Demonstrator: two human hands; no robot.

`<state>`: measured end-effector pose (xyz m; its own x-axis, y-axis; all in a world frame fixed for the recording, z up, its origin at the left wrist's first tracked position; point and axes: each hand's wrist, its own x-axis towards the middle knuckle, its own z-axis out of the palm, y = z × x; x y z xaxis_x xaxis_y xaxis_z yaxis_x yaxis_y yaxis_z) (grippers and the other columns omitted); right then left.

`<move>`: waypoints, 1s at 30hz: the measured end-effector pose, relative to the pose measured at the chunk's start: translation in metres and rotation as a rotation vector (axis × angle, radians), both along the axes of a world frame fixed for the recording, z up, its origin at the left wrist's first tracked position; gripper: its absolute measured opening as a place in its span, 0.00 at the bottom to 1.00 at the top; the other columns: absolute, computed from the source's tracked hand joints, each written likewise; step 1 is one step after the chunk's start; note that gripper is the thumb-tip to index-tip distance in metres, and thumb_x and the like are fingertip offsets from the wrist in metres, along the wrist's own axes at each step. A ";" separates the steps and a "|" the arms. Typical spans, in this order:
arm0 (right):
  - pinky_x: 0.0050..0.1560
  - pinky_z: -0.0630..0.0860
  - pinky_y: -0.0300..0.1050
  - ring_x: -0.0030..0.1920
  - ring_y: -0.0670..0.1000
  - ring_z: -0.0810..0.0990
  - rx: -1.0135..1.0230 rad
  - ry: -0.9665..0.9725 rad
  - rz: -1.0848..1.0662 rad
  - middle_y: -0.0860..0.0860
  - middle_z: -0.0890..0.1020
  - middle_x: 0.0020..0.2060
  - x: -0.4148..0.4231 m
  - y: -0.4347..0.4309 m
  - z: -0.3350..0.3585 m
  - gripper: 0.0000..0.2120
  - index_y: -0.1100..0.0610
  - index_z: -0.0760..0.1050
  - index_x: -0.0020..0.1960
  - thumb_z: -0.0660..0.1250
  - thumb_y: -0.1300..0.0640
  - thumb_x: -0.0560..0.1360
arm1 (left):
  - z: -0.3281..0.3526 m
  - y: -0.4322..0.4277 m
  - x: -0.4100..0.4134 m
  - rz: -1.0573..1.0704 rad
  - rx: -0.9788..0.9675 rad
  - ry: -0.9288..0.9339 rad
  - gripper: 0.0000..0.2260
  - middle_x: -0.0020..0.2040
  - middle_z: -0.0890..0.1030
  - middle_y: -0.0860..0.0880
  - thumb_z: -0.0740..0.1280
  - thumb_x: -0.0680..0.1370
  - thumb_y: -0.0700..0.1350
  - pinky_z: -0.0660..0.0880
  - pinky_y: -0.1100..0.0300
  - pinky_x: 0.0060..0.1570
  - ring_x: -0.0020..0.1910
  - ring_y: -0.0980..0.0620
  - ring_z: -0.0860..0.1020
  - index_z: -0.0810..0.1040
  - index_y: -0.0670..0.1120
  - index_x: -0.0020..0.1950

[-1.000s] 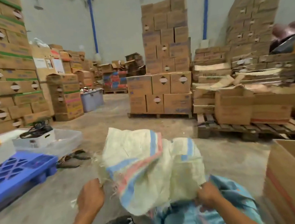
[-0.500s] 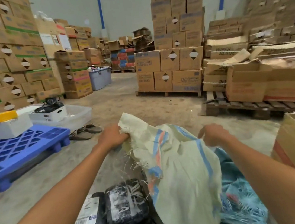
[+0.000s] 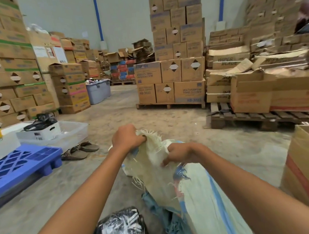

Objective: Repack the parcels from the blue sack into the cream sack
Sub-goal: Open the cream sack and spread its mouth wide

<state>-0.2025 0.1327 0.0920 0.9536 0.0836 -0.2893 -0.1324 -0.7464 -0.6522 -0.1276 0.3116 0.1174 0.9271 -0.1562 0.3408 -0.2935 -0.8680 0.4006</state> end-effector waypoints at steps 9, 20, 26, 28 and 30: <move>0.46 0.82 0.51 0.41 0.55 0.84 0.630 0.296 0.026 0.56 0.83 0.40 -0.023 -0.016 0.004 0.12 0.62 0.76 0.47 0.54 0.68 0.81 | -0.032 0.023 -0.005 0.244 0.135 -0.561 0.29 0.52 0.70 0.44 0.78 0.62 0.54 0.67 0.52 0.47 0.51 0.44 0.68 0.68 0.46 0.54; 0.48 0.71 0.49 0.37 0.50 0.73 0.617 0.029 -0.163 0.54 0.76 0.40 0.007 0.001 -0.001 0.11 0.57 0.75 0.46 0.56 0.63 0.82 | -0.009 0.021 -0.045 0.015 -0.236 0.381 0.38 0.32 0.84 0.42 0.47 0.77 0.71 0.74 0.60 0.30 0.28 0.44 0.82 0.80 0.39 0.46; 0.39 0.75 0.46 0.38 0.51 0.76 0.659 0.026 -0.164 0.57 0.78 0.44 0.005 0.013 0.007 0.10 0.60 0.76 0.51 0.55 0.64 0.82 | -0.004 0.019 -0.045 -0.121 -0.712 0.676 0.26 0.42 0.85 0.39 0.65 0.76 0.64 0.83 0.47 0.40 0.38 0.41 0.85 0.79 0.41 0.57; 0.37 0.74 0.46 0.38 0.52 0.73 0.626 0.015 -0.209 0.58 0.75 0.42 0.002 0.014 0.008 0.08 0.59 0.75 0.48 0.57 0.64 0.81 | -0.008 0.017 -0.040 -0.089 -0.826 0.653 0.16 0.42 0.85 0.38 0.68 0.79 0.49 0.83 0.45 0.46 0.40 0.41 0.84 0.79 0.37 0.57; 0.37 0.70 0.46 0.38 0.54 0.69 0.548 -0.014 -0.291 0.58 0.71 0.38 0.001 0.011 0.009 0.09 0.60 0.71 0.43 0.56 0.66 0.79 | -0.010 0.017 -0.040 -0.072 -0.991 0.707 0.09 0.44 0.84 0.37 0.64 0.81 0.39 0.82 0.44 0.49 0.42 0.41 0.83 0.77 0.35 0.57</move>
<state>-0.2013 0.1435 0.1009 0.9631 -0.0480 -0.2650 -0.2687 -0.2372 -0.9336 -0.1676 0.3288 0.1072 0.9564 -0.1736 -0.2349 0.2229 -0.0861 0.9710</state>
